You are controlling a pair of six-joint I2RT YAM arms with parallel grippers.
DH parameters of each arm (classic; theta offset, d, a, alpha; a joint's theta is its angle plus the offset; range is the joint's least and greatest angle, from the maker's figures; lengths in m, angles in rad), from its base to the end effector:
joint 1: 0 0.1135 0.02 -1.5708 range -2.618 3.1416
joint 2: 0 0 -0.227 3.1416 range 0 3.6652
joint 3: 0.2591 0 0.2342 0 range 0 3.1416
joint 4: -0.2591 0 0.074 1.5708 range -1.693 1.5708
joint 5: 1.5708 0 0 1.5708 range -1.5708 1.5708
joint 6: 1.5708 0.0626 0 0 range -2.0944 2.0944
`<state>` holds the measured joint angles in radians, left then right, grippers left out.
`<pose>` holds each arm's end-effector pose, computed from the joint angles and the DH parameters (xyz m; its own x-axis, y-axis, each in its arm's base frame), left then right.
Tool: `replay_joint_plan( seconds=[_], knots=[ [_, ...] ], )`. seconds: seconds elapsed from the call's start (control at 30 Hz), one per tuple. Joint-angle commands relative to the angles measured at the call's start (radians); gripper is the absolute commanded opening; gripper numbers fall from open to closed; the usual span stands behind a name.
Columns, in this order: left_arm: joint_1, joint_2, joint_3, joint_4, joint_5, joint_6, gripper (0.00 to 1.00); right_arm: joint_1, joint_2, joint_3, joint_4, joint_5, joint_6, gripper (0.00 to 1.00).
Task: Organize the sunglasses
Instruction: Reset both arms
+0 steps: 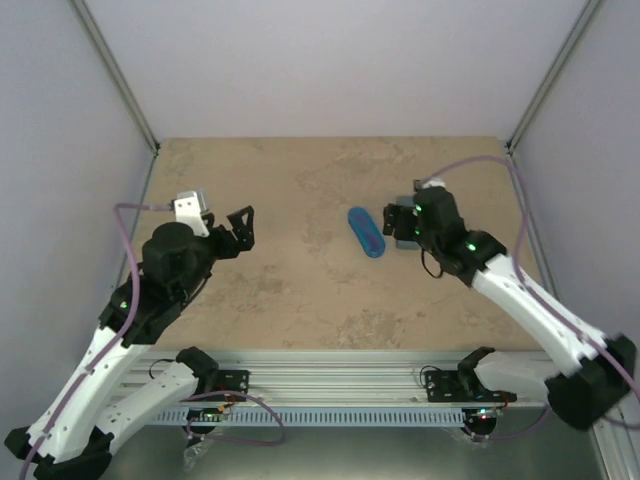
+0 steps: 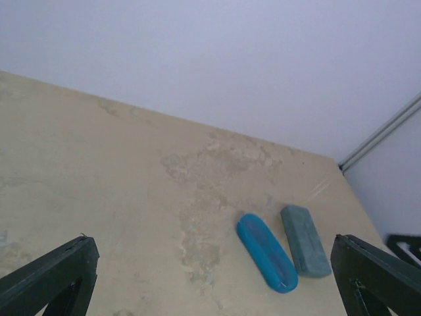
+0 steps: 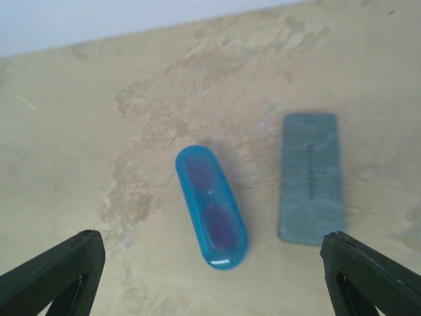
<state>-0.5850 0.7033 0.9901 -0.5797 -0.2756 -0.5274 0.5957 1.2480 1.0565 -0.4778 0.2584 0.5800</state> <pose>0.1558 -0.0827 0.3431 -0.3661 -0.3384 -0.8669 0.1503 0.8978 -0.4140 0.2467 0.1479 0.2611 -0.6359 0.2090 -0.7429 -0.0335 0.9542 0.2972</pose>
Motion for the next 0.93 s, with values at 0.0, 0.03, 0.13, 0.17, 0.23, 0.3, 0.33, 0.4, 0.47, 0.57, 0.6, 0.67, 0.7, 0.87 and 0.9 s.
replay_joint_plan(
  seconds=[0.0, 0.03, 0.13, 0.17, 0.23, 0.3, 0.33, 0.4, 0.47, 0.57, 0.6, 0.67, 0.7, 0.87, 0.9],
  knots=[
    [0.004, -0.048, 0.047, -0.06, -0.064, 0.007, 0.99, -0.005, -0.253, -0.072, -0.142, 0.137, 0.008, 0.92],
    [0.004, -0.064, 0.049, -0.067, -0.07, 0.005, 1.0, -0.005, -0.317, -0.078, -0.167, 0.157, 0.011, 0.92],
    [0.004, -0.103, 0.072, -0.093, -0.078, 0.009, 0.99, -0.005, -0.485, -0.075, -0.235, 0.198, 0.019, 0.93],
    [0.003, -0.111, 0.085, -0.105, -0.079, 0.013, 0.99, -0.005, -0.529, -0.068, -0.253, 0.207, 0.023, 0.93],
    [0.004, -0.127, 0.113, -0.126, -0.084, 0.021, 0.99, -0.005, -0.601, -0.05, -0.285, 0.221, 0.02, 0.94],
    [0.004, -0.148, 0.138, -0.141, -0.079, 0.04, 0.99, -0.005, -0.653, -0.027, -0.307, 0.234, 0.0, 0.97],
    [0.004, -0.158, 0.146, -0.146, -0.074, 0.047, 1.0, -0.005, -0.671, -0.017, -0.316, 0.243, -0.011, 0.98],
    [0.004, -0.177, 0.157, -0.151, -0.071, 0.053, 0.99, -0.005, -0.691, 0.01, -0.339, 0.263, -0.044, 0.98],
    [0.004, -0.189, 0.164, -0.158, -0.064, 0.058, 0.99, -0.005, -0.701, 0.05, -0.361, 0.278, -0.06, 0.98],
    [0.003, -0.192, 0.179, -0.172, -0.066, 0.062, 0.99, -0.005, -0.72, 0.077, -0.367, 0.274, -0.069, 0.98],
    [0.004, -0.192, 0.184, -0.181, -0.071, 0.06, 1.0, -0.005, -0.724, 0.08, -0.368, 0.269, -0.07, 0.98],
    [0.004, -0.192, 0.191, -0.189, -0.085, 0.052, 0.99, -0.005, -0.729, 0.082, -0.372, 0.256, -0.064, 0.98],
    [0.003, -0.192, 0.195, -0.194, -0.092, 0.047, 0.99, -0.005, -0.732, 0.078, -0.372, 0.252, -0.06, 0.98],
    [0.004, -0.197, 0.19, -0.202, -0.099, 0.036, 1.0, -0.005, -0.728, 0.067, -0.366, 0.242, -0.046, 0.98],
    [0.003, -0.197, 0.189, -0.204, -0.099, 0.034, 1.0, -0.005, -0.727, 0.065, -0.363, 0.241, -0.046, 0.98]
  ],
)
